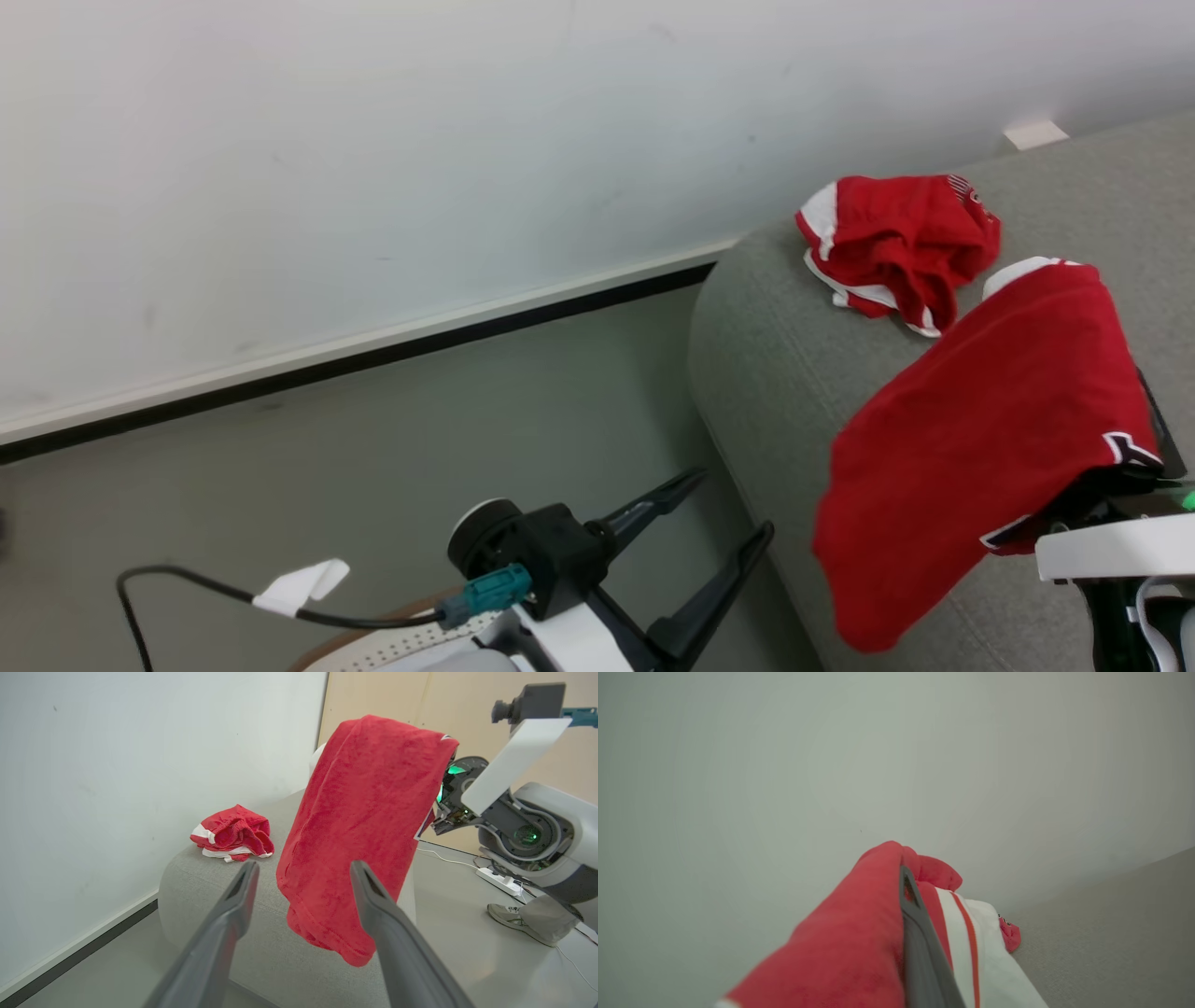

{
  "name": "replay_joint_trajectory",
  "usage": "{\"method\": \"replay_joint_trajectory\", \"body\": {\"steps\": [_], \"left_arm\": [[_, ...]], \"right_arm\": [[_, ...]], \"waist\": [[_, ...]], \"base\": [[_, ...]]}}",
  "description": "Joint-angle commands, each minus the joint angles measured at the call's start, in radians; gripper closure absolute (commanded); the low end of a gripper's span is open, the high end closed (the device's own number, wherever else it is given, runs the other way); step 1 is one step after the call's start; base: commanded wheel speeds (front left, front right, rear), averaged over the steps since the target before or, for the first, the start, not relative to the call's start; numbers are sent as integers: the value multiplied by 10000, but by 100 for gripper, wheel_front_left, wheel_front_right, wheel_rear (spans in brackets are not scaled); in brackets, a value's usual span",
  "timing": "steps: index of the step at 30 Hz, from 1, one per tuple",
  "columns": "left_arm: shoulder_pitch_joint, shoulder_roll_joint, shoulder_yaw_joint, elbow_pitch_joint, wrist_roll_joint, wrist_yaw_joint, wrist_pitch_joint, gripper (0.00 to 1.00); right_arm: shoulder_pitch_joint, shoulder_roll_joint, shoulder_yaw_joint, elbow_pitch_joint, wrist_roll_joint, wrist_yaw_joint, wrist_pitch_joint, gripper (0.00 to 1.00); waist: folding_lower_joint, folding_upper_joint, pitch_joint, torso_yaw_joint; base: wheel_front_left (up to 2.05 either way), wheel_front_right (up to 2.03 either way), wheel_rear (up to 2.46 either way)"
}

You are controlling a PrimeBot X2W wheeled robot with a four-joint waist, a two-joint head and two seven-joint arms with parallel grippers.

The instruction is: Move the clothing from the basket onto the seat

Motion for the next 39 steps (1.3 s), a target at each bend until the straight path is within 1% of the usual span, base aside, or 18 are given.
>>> {"method": "replay_joint_trajectory", "body": {"steps": [1, 5, 10, 15, 18, 19, 21, 22, 24, 27, 29, 31, 32, 33, 38, 39], "left_arm": [[-106, 5, -4, 76, 198, -38, -33, 0], [-126, -15, -24, 226, 282, -111, -71, 0], [-244, -34, -29, 325, 355, -212, -82, 0], [-483, 75, 22, 294, 514, -264, -61, 0], [-737, 137, 54, 208, 631, -295, 22, 0], [-808, 165, 60, 181, 675, -321, 39, 0], [-953, 222, 79, 138, 735, -362, 73, 0], [-1028, 249, 98, 110, 762, -383, 103, 0], [-1136, 362, 118, 99, 771, -438, 153, 0], [-1347, 521, 157, 102, 840, -527, 211, 0], [-1505, 574, 201, 73, 814, -589, 230, 0], [-1642, 584, 330, -16, 688, -662, 215, 0], [-1751, 618, 374, -60, 702, -692, 214, 0], [-1751, 618, 374, -60, 702, -692, 214, 0], [-1969, 924, 591, -79, 710, -710, 211, 0], [-2005, 955, 617, -76, 730, -731, 196, 0]], "right_arm": [[190, 68, -160, -273, -117, -19, 109, 100], [405, 199, -358, -784, -205, -19, 69, 100], [341, 283, -532, -1030, -272, -19, 165, 100], [-432, 307, -964, -816, -172, -19, 345, 100], [-1258, 310, -1532, -511, -197, -19, 436, 100], [-1515, 235, -1708, -341, -420, -19, 517, 100], [-2087, -111, -2098, -161, -1003, -21, 486, 100], [-2355, -108, -2279, -42, -1052, -21, 469, 100], [-2857, -375, -2694, 299, -1406, -19, 415, 100], [-3669, -688, -3243, 905, -1569, -21, 395, 100], [-4118, -976, -3458, 1432, -1471, -21, 551, 100], [-4413, -1635, -3755, 2009, -1763, -24, 633, 100], [-4584, -1852, -3974, 2312, -1818, -24, 683, 100], [-4584, -1852, -3974, 2312, -1818, -24, 683, 100], [-5078, -2599, -4393, 3941, -2490, -19, 990, 100], [-5164, -2633, -4491, 4344, -2591, -22, 1102, 100]], "waist": [[-1, 0, 274, -397], [-1, 0, 408, -502], [-1, 0, 634, -436], [-1, 0, 1101, -301], [-1, 0, 1594, -118], [-1, 0, 1747, -46], [-1, 0, 2125, 132], [-1, 0, 2330, 223], [-1, 0, 2693, 401], [-1, 0, 3262, 702], [-1, 0, 3645, 970], [-1, 0, 4035, 1271], [-1, 0, 4232, 1423], [-1, 0, 4232, 1423], [-1, 0, 4997, 1896], [-1, 0, 5090, 1952]], "base": [[0, 0, 0], [0, 0, 0], [0, 0, 0], [0, 0, 0], [0, 0, 0], [0, 0, 0], [0, 0, 0], [0, 0, 0], [0, 0, 0], [0, 0, 0], [0, 0, 0], [0, 0, 0], [0, 0, 0], [0, 0, 0], [0, 0, 0], [0, 0, 0]]}}
